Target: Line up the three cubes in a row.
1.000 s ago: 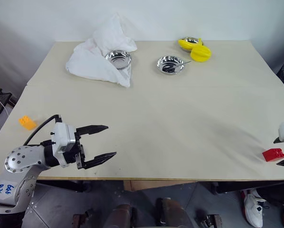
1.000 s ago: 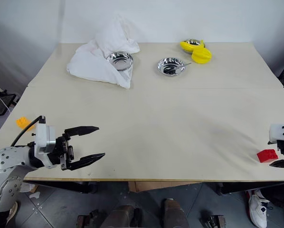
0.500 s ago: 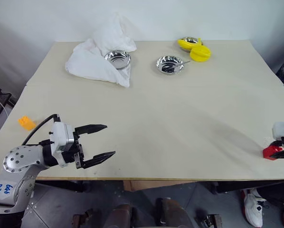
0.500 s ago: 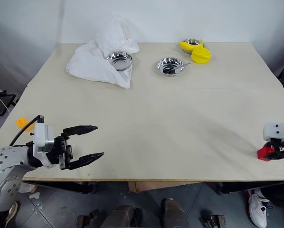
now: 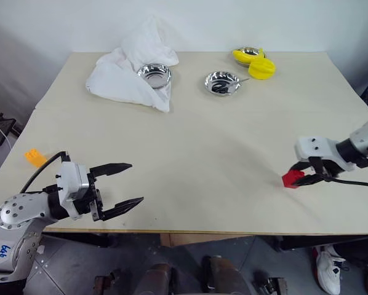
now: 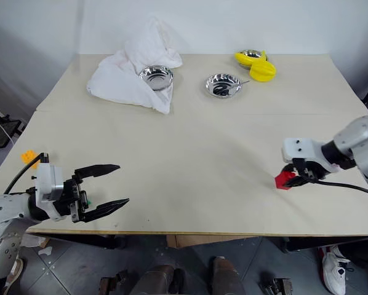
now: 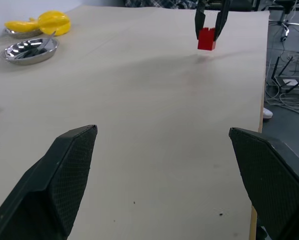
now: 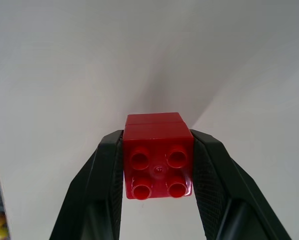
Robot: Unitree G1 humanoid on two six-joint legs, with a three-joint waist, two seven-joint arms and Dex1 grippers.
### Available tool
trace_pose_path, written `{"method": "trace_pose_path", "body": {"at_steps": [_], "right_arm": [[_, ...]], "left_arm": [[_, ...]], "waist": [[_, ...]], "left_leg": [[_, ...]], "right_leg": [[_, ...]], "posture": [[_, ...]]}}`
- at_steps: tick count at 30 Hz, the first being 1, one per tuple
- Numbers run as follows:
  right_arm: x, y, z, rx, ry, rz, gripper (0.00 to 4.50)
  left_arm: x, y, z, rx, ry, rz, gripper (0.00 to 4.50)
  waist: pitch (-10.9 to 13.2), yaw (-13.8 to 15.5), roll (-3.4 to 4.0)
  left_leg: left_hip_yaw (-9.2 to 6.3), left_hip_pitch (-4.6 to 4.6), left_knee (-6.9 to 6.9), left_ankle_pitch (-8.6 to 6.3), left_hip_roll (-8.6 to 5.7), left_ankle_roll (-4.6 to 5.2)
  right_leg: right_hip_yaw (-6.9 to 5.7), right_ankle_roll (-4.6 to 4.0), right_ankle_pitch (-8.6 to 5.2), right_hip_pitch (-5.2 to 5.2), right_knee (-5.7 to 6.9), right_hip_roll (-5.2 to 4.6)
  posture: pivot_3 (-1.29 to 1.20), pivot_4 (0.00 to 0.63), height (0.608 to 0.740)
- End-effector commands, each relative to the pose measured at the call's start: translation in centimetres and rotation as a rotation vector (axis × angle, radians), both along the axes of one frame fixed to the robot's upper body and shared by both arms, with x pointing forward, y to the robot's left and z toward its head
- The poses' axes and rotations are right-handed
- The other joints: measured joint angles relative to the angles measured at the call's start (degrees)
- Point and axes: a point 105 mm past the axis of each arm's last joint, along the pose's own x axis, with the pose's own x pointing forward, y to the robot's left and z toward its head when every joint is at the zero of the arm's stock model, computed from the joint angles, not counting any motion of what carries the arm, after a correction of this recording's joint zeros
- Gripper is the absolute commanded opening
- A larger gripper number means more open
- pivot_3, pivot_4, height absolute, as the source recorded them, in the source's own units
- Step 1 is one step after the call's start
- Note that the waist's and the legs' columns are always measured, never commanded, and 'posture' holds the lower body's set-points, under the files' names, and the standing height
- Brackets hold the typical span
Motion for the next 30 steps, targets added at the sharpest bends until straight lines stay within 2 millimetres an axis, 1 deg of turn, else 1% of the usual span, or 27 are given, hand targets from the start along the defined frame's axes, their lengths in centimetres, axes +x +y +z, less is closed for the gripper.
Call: {"method": "trace_pose_path", "body": {"at_steps": [1, 4, 7, 13, 15, 18, 21, 27, 30], "right_arm": [[-0.3, 2.1, 0.5, -0.018, 0.026, 0.088, 1.49], [0.2, 3.8, 0.5, -0.037, -0.012, 0.139, 1.49], [0.9, 5.0, 0.2, -0.062, -0.050, 0.178, 1.49], [1.8, 6.7, -0.2, -0.070, -0.082, 0.214, 1.49], [1.9, 7.0, -0.4, -0.068, -0.081, 0.214, 1.49], [2.3, 6.8, -1.3, -0.098, -0.071, 0.193, 1.49], [2.6, 7.2, -1.4, -0.085, -0.080, 0.188, 1.49], [2.5, 7.5, -2.0, -0.095, -0.076, 0.186, 1.49], [2.5, 8.2, -2.2, -0.077, -0.080, 0.185, 1.49]], "left_arm": [[-0.4, 0.6, 0.1, 0.009, -0.017, 0.002, 4.50], [-0.8, 0.6, -0.2, 0.009, 0.004, -0.027, 4.50], [-0.8, 0.5, -0.5, 0.009, 0.009, -0.041, 4.50], [-0.6, 0.3, -0.8, 0.007, 0.010, -0.040, 4.50], [-0.5, 0.3, -0.9, 0.005, 0.010, -0.038, 4.50], [-0.6, 0.0, -1.1, 0.002, 0.011, -0.039, 4.50], [-0.6, -0.2, -1.2, 0.000, 0.011, -0.041, 4.50], [-0.6, -0.1, -1.1, 0.005, 0.011, -0.041, 4.50], [-0.5, -0.2, -1.0, 0.007, 0.009, -0.042, 4.50]], "waist": [[0.0, 0.0, 0.00], [0.0, -0.1, 0.00], [0.0, 0.0, 0.00], [0.0, 0.0, 0.00], [0.0, -0.1, -0.01], [0.0, -0.2, -0.05], [-0.1, -0.2, -0.20], [-0.2, -0.3, -0.30], [-0.2, -0.3, -0.38]], "left_leg": [[0.00, -0.02, -0.01, -0.01, 0.00, 0.00], [0.01, -0.28, 0.04, 0.00, 0.00, -0.01], [0.00, -0.69, 0.17, 0.01, 0.00, -0.02], [-0.04, -0.72, 0.19, 0.01, -0.01, -0.01], [-0.03, -0.71, 0.19, 0.01, -0.01, -0.01], [-0.04, -0.69, 0.19, 0.01, -0.01, -0.02], [-0.04, -0.65, 0.25, 0.02, 0.00, -0.03], [-0.04, -0.50, 0.28, 0.04, 0.00, -0.03], [-0.04, -0.47, 0.28, 0.04, -0.01, -0.04]], "right_leg": [[0.00, 0.00, 0.00, -0.04, 0.01, 0.00], [0.00, 0.02, 0.01, -0.30, 0.09, 0.00], [-0.05, 0.03, 0.02, -0.68, 0.17, 0.00], [-0.12, 0.07, 0.04, -0.69, 0.18, 0.00], [-0.13, 0.08, 0.04, -0.69, 0.18, 0.00], [-0.15, 0.08, 0.04, -0.68, 0.20, 0.00], [-0.16, 0.08, 0.04, -0.62, 0.24, 0.00], [-0.14, 0.07, 0.04, -0.49, 0.31, 0.00], [-0.14, 0.07, 0.04, -0.49, 0.39, 0.00]], "posture": [[0.00, 0.150, 0.740], [0.00, 0.150, 0.740], [0.00, 0.150, 0.740], [0.00, 0.150, 0.740], [0.00, 0.150, 0.740], [0.00, 0.150, 0.740], [0.00, 0.150, 0.740], [0.00, 0.150, 0.740], [0.00, 0.150, 0.740]]}}
